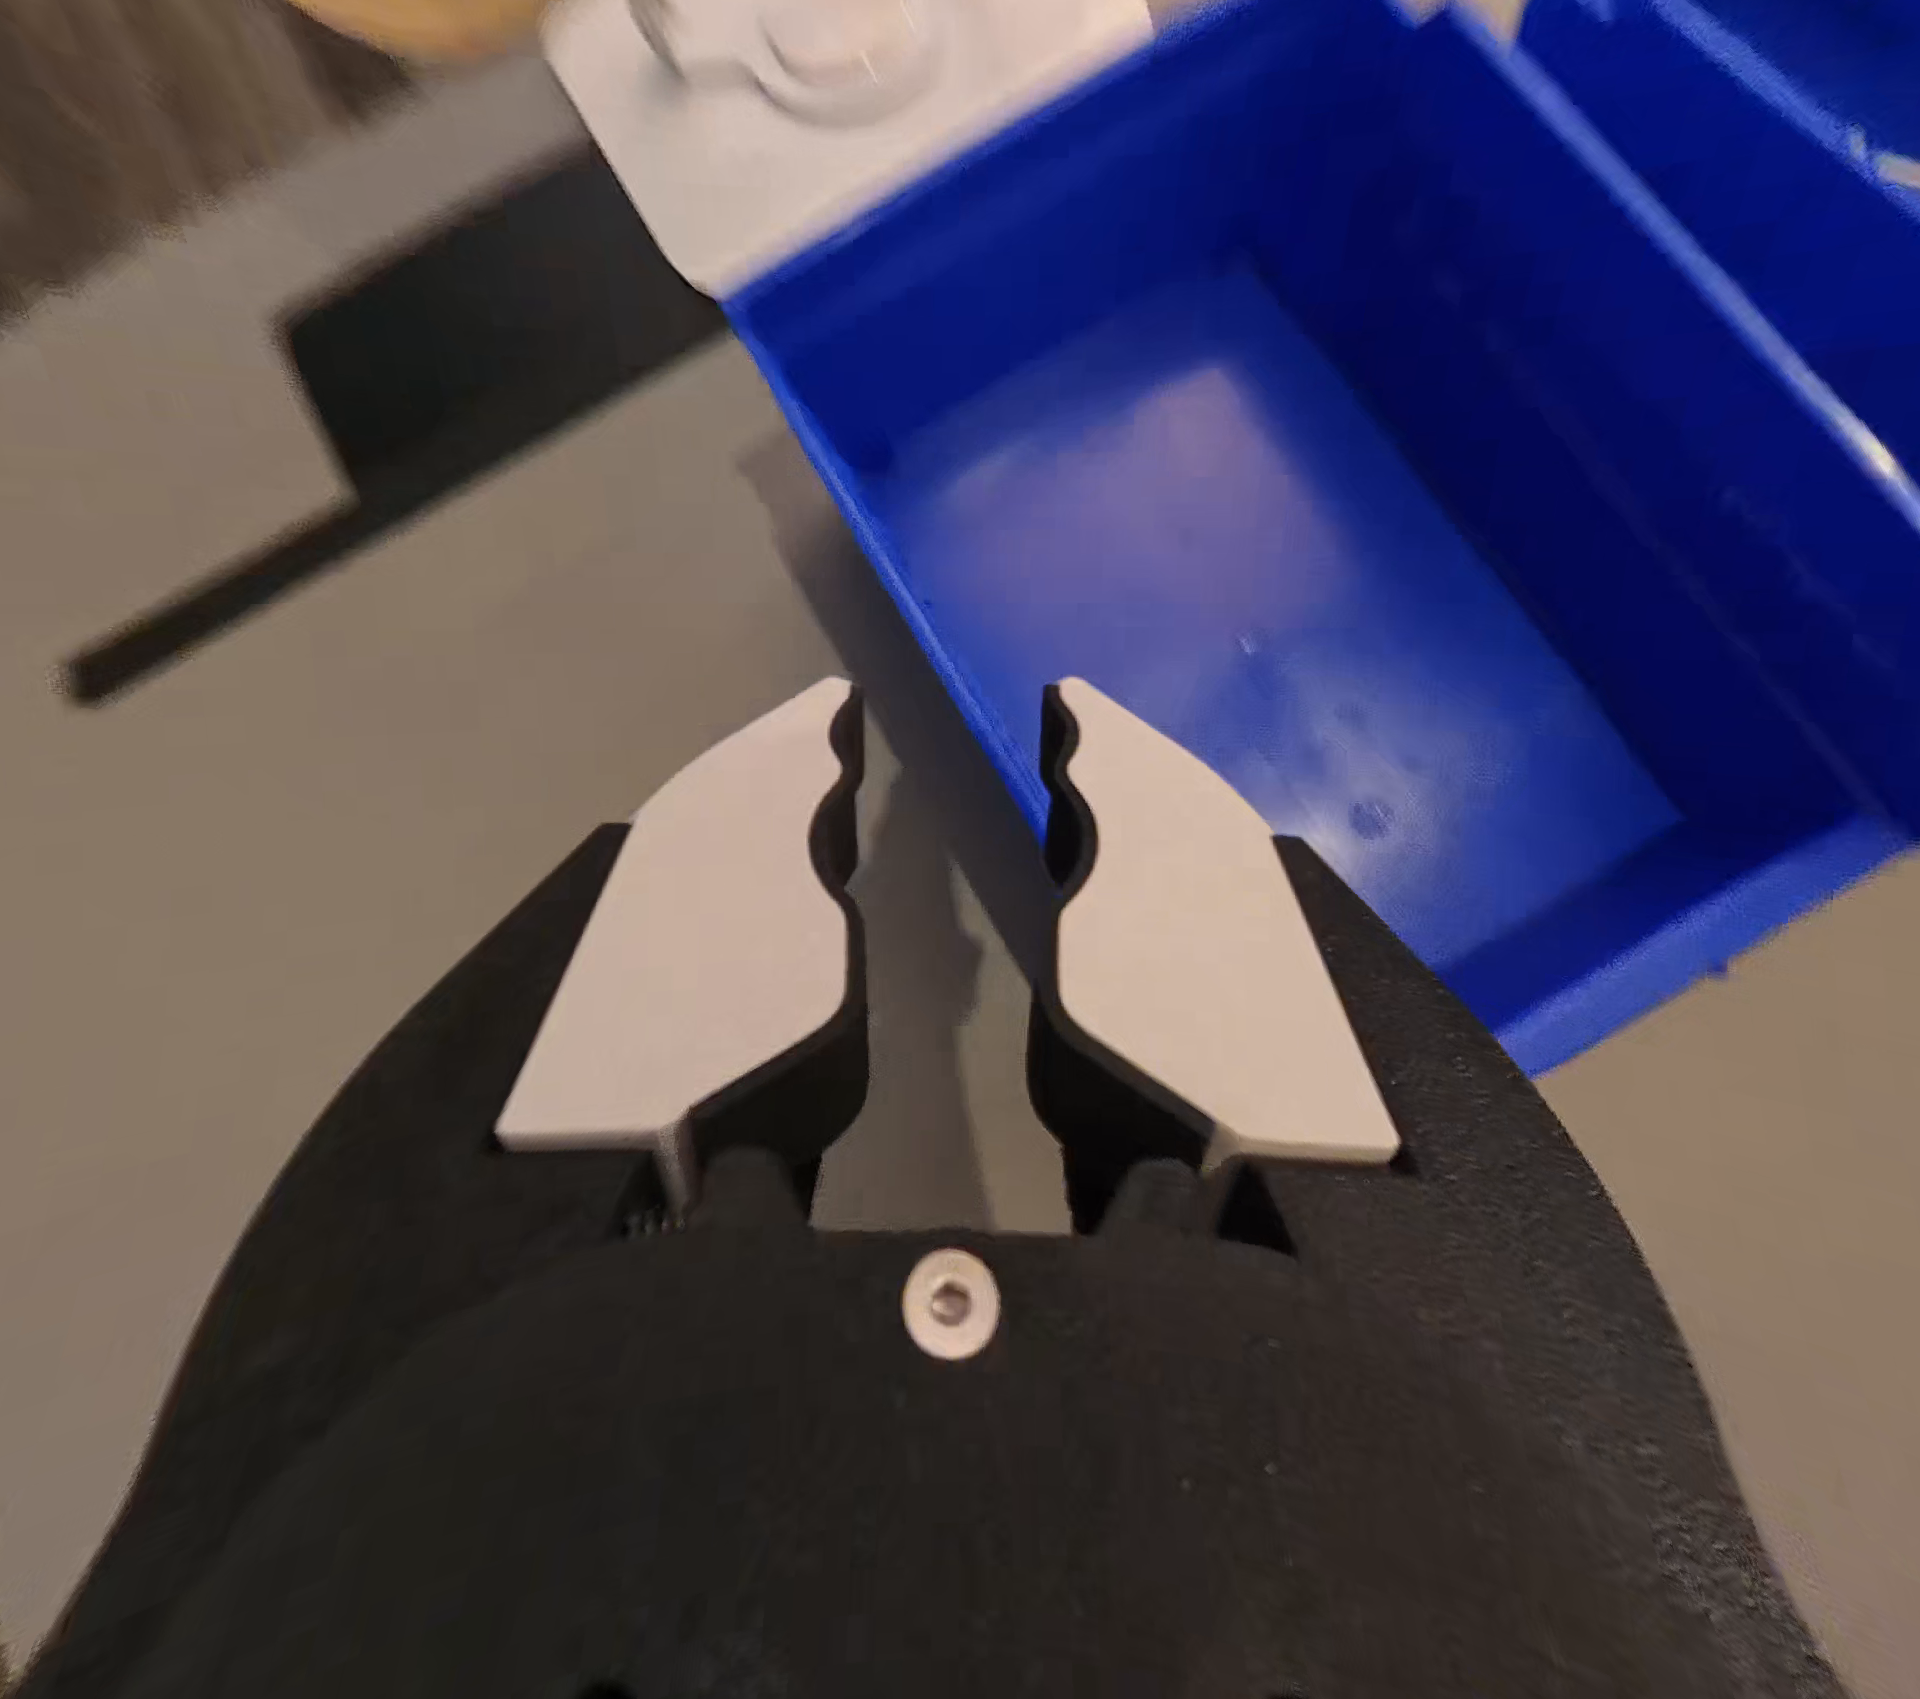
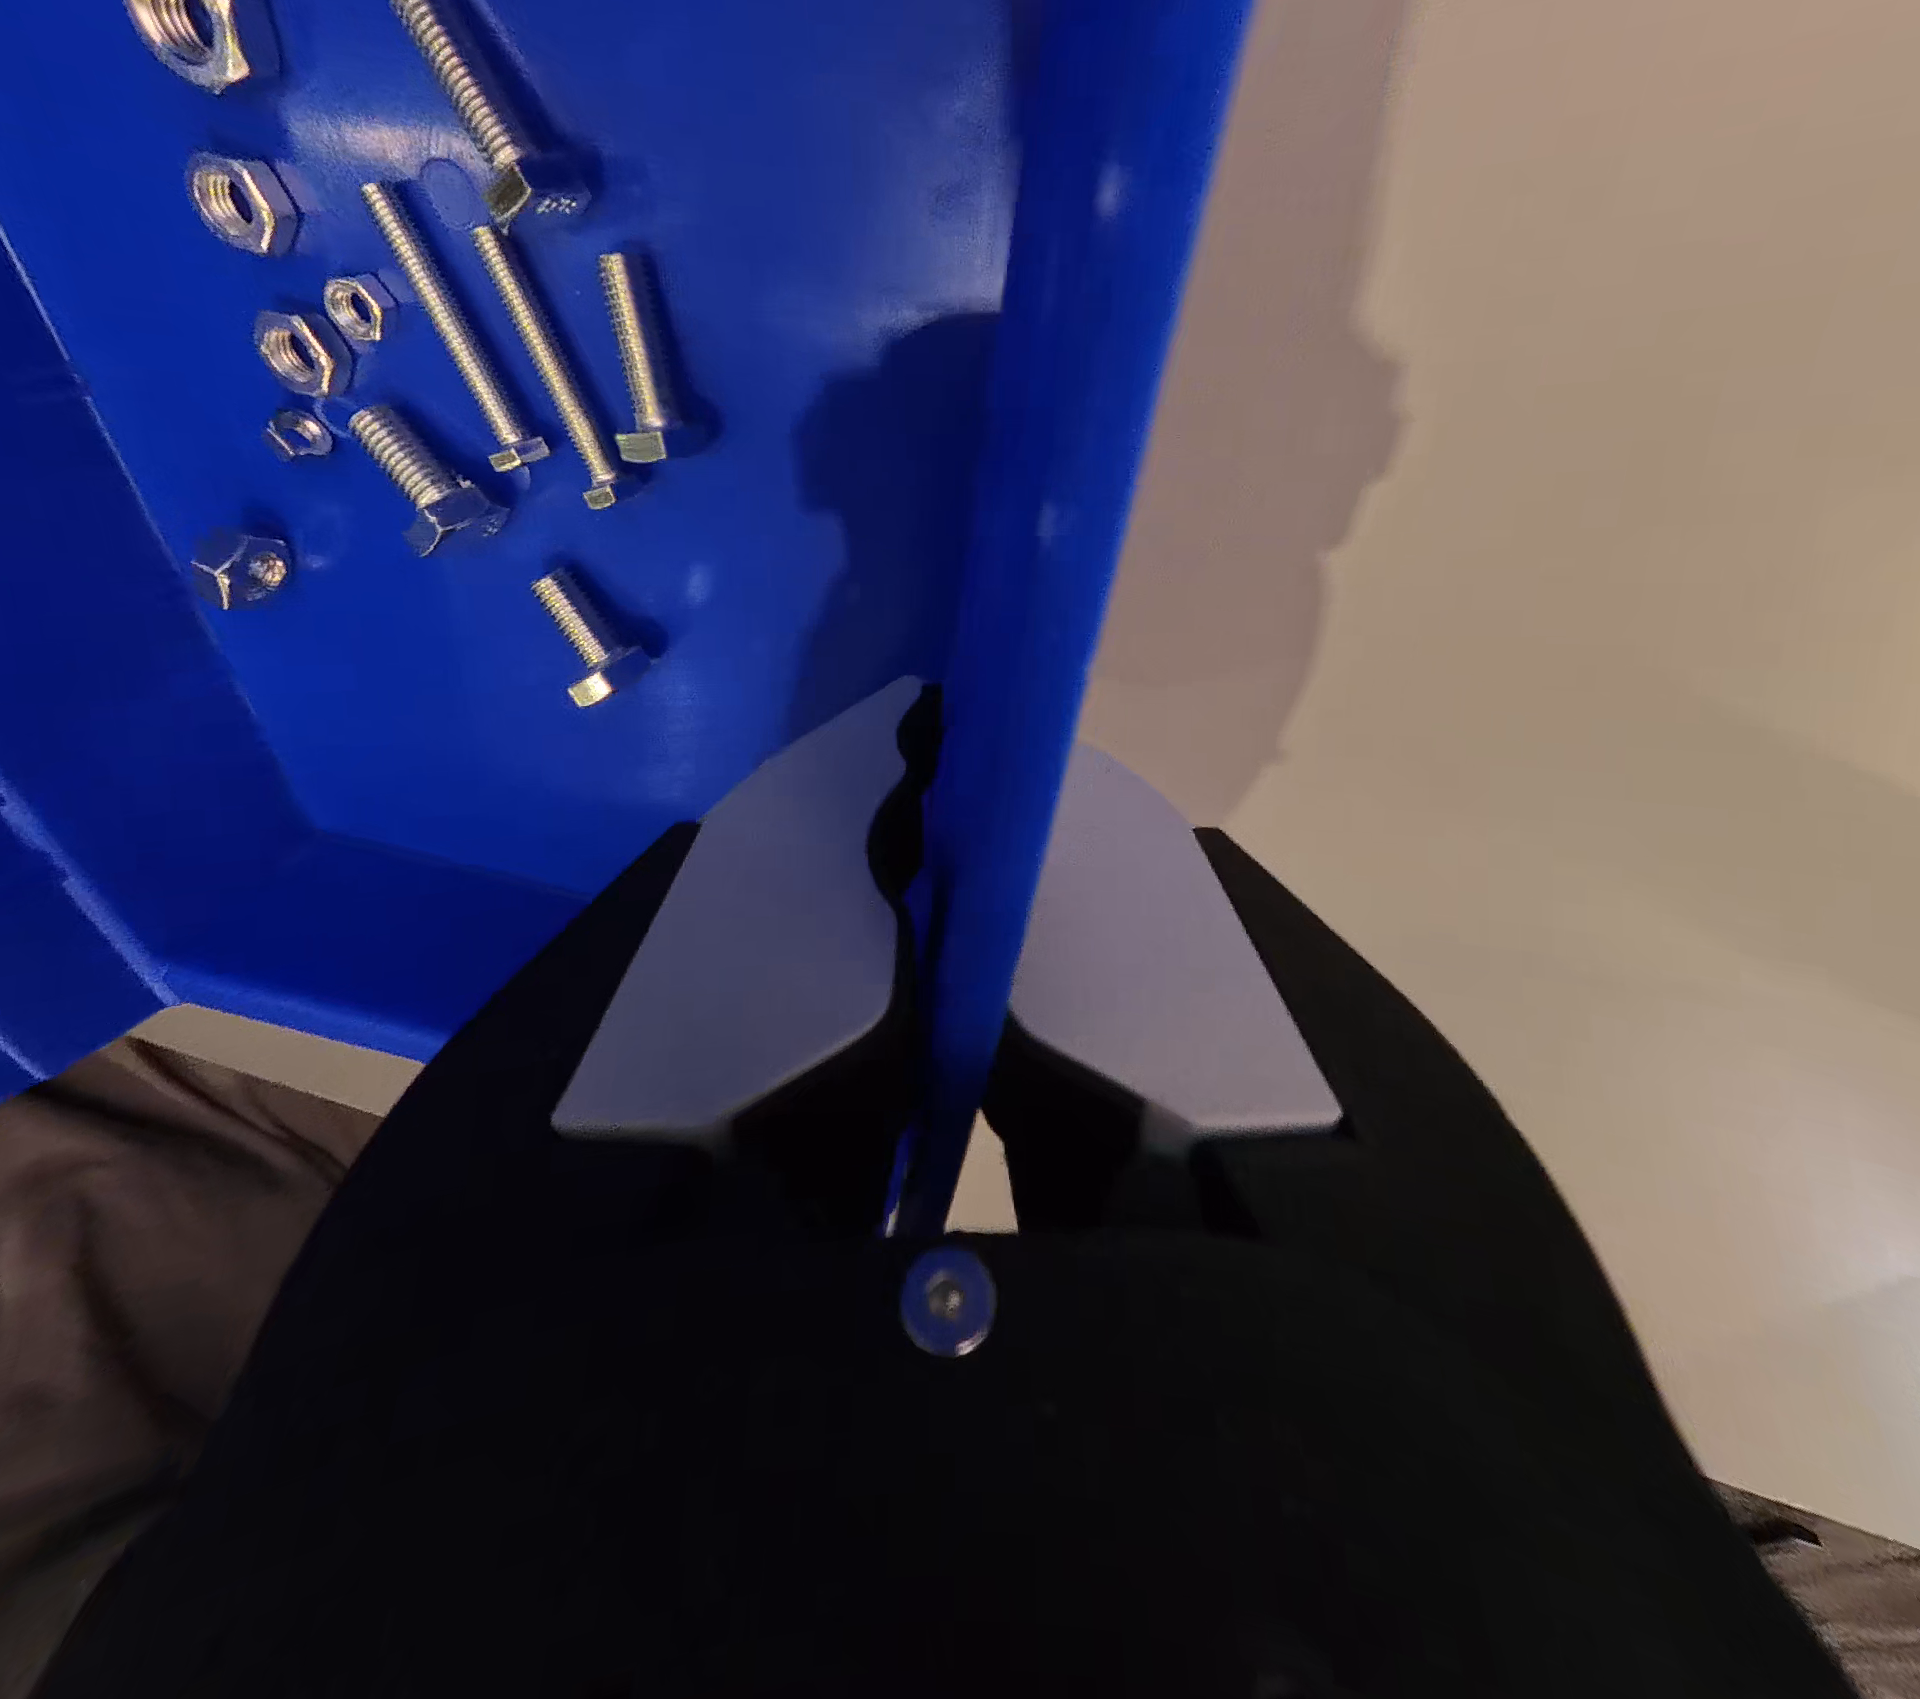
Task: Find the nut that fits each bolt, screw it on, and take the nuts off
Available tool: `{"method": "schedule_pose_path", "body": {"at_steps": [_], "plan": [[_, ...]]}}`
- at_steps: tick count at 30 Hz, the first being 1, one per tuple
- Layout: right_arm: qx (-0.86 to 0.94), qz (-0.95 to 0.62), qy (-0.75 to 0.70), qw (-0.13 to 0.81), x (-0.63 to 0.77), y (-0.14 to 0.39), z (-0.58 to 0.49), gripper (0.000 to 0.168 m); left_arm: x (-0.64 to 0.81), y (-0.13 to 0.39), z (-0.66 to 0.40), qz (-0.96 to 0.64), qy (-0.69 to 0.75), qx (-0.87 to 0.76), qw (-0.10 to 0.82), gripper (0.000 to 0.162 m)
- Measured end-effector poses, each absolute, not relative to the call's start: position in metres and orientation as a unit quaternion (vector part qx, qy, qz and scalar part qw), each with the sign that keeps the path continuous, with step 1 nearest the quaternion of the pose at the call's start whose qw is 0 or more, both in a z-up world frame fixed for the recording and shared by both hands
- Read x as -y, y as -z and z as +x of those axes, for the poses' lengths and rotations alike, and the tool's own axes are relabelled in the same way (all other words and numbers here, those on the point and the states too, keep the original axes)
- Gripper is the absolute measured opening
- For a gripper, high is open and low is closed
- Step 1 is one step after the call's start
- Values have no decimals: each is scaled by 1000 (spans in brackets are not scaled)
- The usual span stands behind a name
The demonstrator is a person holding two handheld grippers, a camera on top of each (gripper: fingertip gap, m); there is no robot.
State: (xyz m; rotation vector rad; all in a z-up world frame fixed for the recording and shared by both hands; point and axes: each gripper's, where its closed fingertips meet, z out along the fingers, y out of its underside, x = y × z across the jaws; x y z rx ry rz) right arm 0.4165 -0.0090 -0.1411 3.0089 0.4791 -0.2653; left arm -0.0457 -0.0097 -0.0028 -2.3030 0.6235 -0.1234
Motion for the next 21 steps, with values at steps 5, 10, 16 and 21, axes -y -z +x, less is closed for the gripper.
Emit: {"method": "schedule_pose_path", "body": {"at_steps": [5, 10, 16, 21], "plan": [[-155, 983, 94, 40, 15, 141, 441, 5, 5, -66, -68, -827, -5, -208, 523, 23], [-143, 985, 94, 35, 22, 139, 461, 6, 13, -85, -88, -818, 3, -183, 546, 24], [-126, 989, 69, 30, 30, 121, 483, 6, 15, -98, -99, -806, -11, -172, 567, 31], [-116, 991, 71, 17, 34, 93, 486, 6, 17, -101, -98, -805, -8, -177, 566, 33]]}}
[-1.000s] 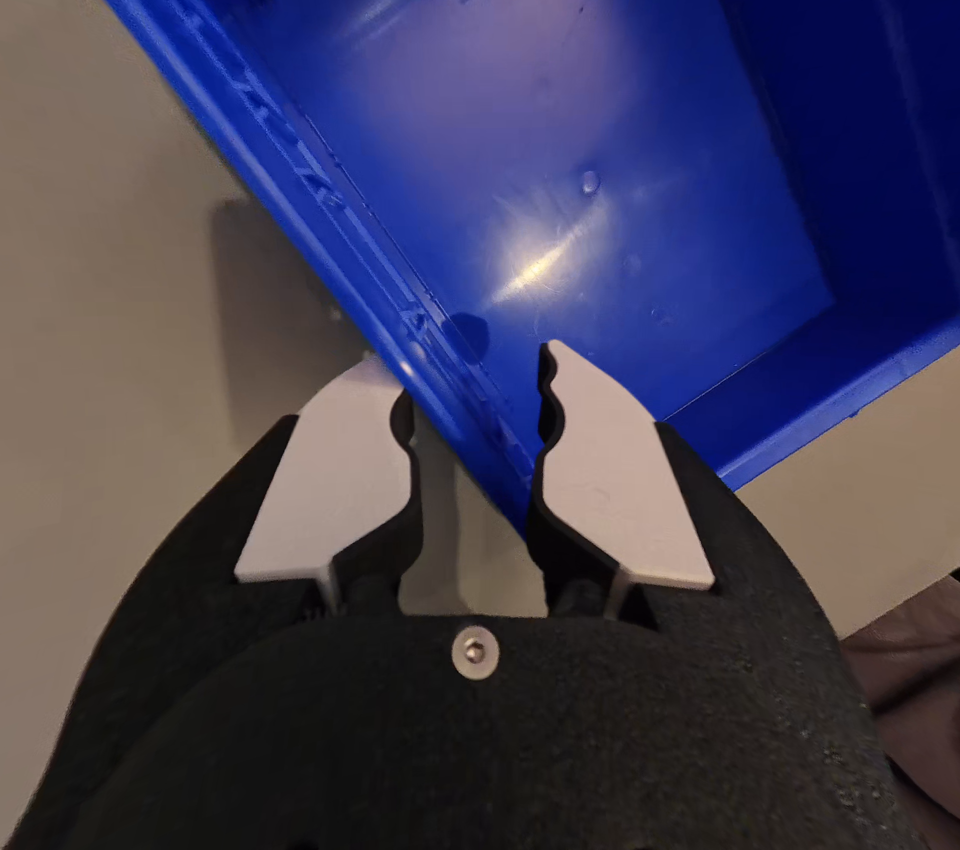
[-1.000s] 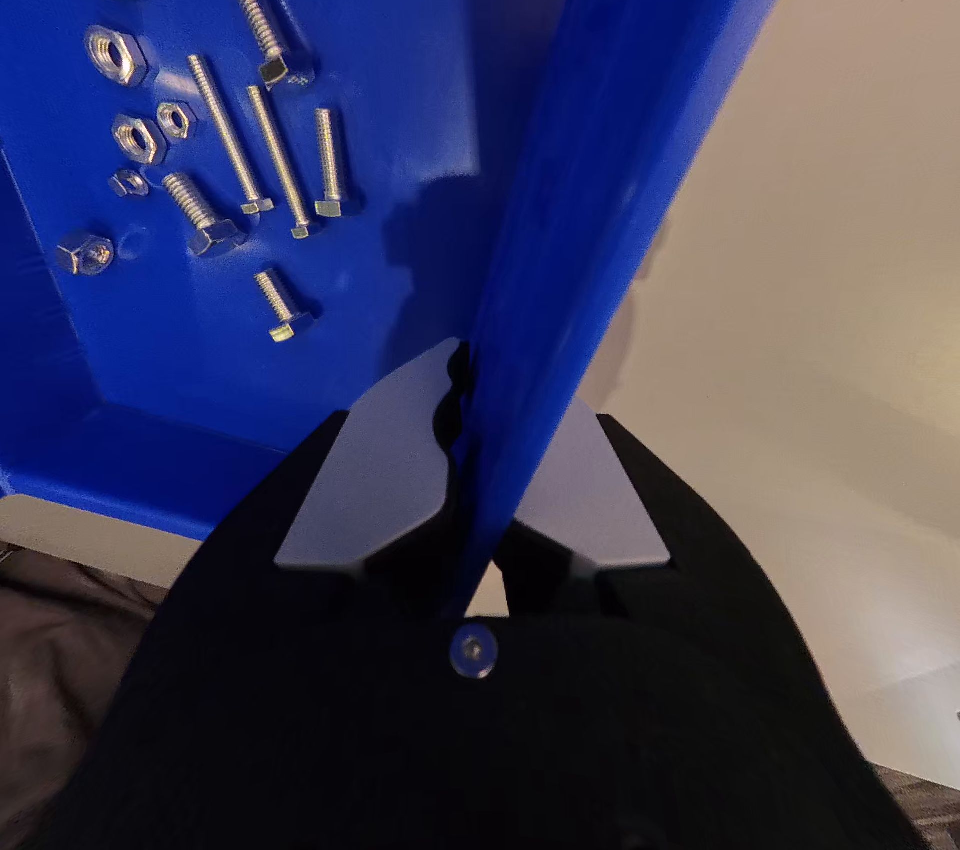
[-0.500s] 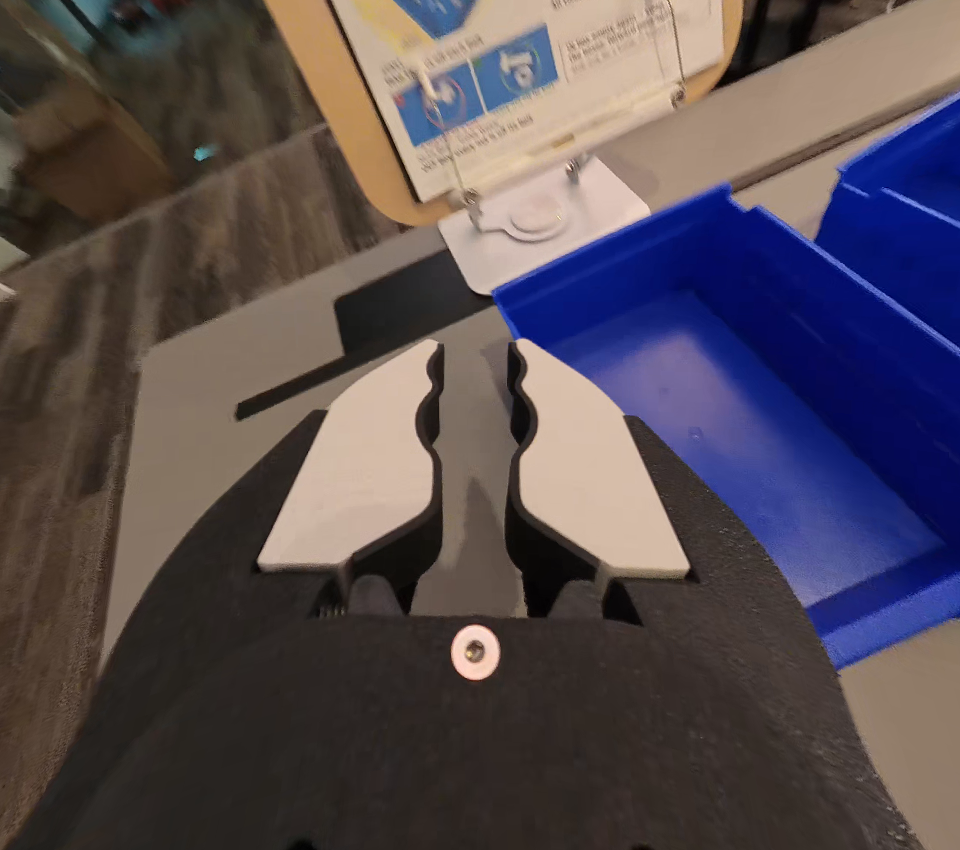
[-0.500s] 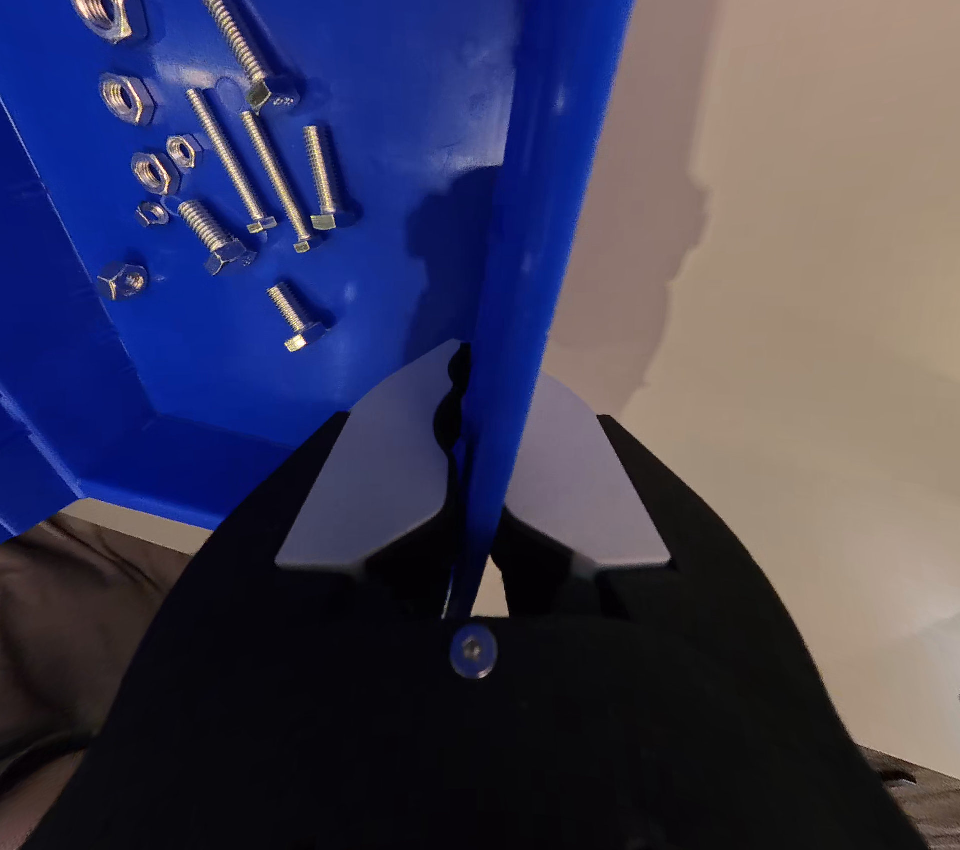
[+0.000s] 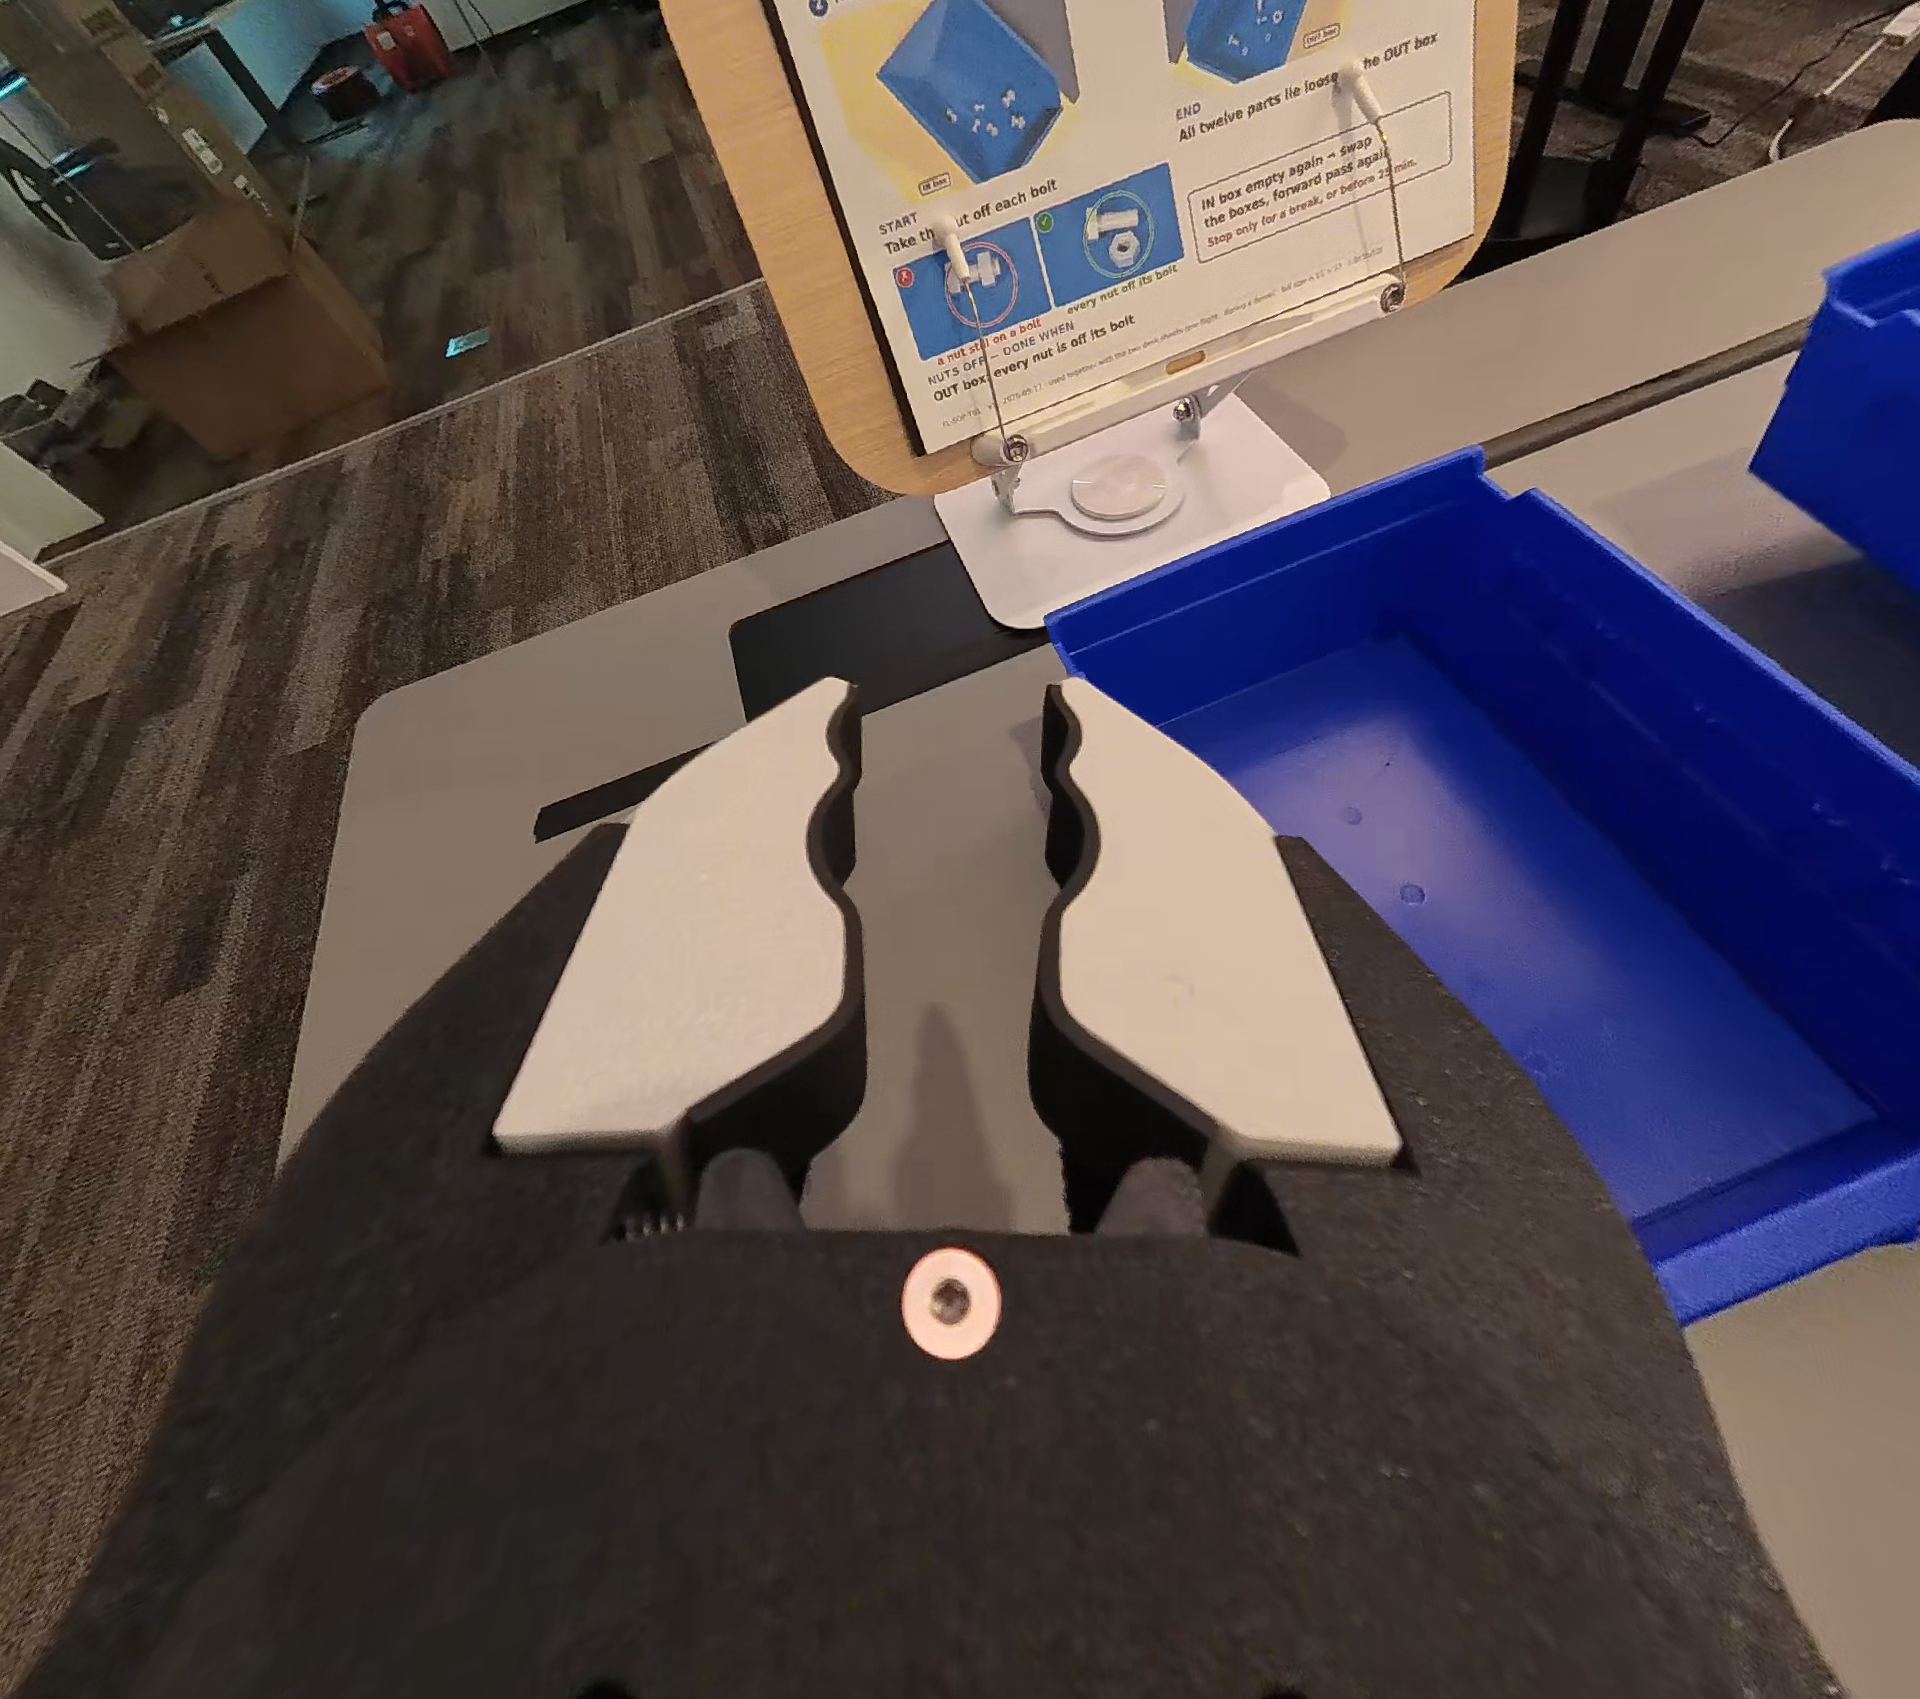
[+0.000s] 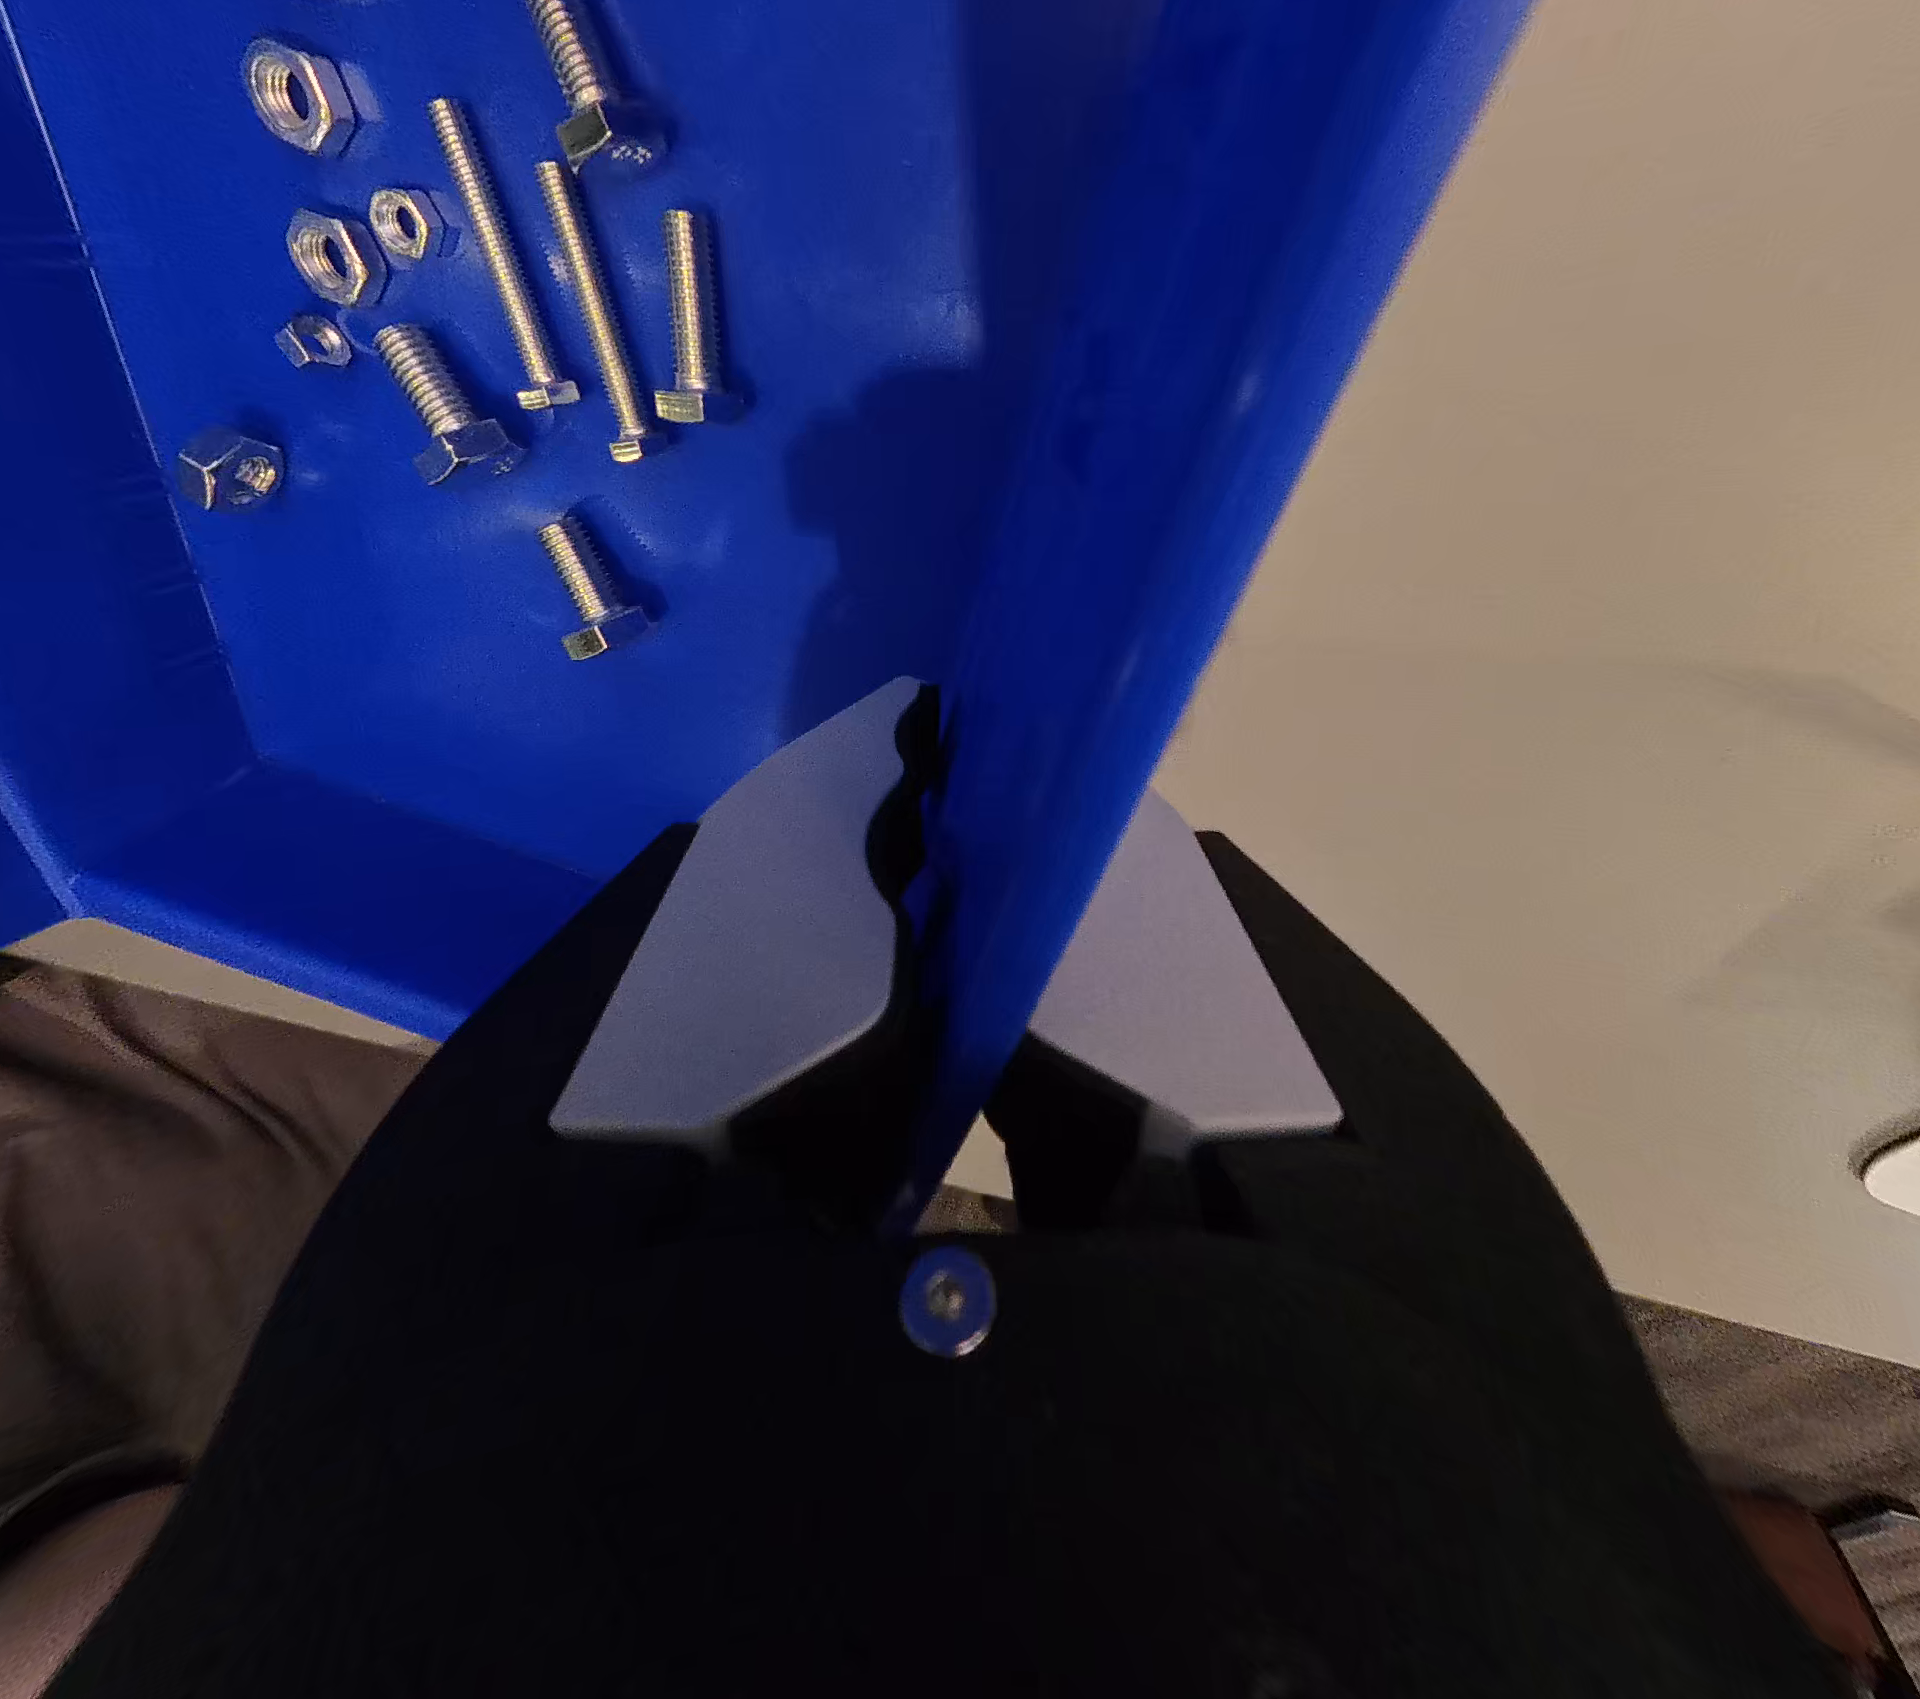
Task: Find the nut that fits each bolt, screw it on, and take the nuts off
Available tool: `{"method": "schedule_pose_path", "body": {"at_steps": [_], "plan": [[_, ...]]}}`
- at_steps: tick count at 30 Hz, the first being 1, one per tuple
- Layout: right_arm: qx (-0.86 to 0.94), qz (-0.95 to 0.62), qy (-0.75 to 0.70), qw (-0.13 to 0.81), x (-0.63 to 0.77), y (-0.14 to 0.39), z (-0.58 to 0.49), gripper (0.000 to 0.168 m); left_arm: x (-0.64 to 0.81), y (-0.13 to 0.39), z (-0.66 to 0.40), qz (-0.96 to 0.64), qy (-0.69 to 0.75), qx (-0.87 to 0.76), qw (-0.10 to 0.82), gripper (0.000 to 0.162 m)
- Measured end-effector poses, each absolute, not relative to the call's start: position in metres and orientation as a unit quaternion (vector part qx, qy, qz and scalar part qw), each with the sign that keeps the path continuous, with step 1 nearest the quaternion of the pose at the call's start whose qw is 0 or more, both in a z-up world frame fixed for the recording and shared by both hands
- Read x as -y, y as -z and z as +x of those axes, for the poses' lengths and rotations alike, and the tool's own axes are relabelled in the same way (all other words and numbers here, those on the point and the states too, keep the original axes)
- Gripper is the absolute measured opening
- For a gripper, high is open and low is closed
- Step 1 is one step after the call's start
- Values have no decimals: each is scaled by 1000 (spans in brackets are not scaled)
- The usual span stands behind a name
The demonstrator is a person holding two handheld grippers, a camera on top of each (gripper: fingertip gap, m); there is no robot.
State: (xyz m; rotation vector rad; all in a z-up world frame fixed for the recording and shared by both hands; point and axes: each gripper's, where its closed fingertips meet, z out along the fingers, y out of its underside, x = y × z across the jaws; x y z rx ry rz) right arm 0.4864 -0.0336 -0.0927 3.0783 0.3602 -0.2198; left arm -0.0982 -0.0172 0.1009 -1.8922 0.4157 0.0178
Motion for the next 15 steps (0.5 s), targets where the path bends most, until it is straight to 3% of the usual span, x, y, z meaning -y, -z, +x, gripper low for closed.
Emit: {"method": "schedule_pose_path", "body": {"at_steps": [8, 15], "plan": [[-150, 988, 42, -7, 25, 11, 456, 6, 28, -113, -105, -803, 28, -173, 570, 33], [-262, 964, 50, -26, 1, -50, 345, 5, 54, -138, -114, -784, 71, -165, 594, 32]]}}
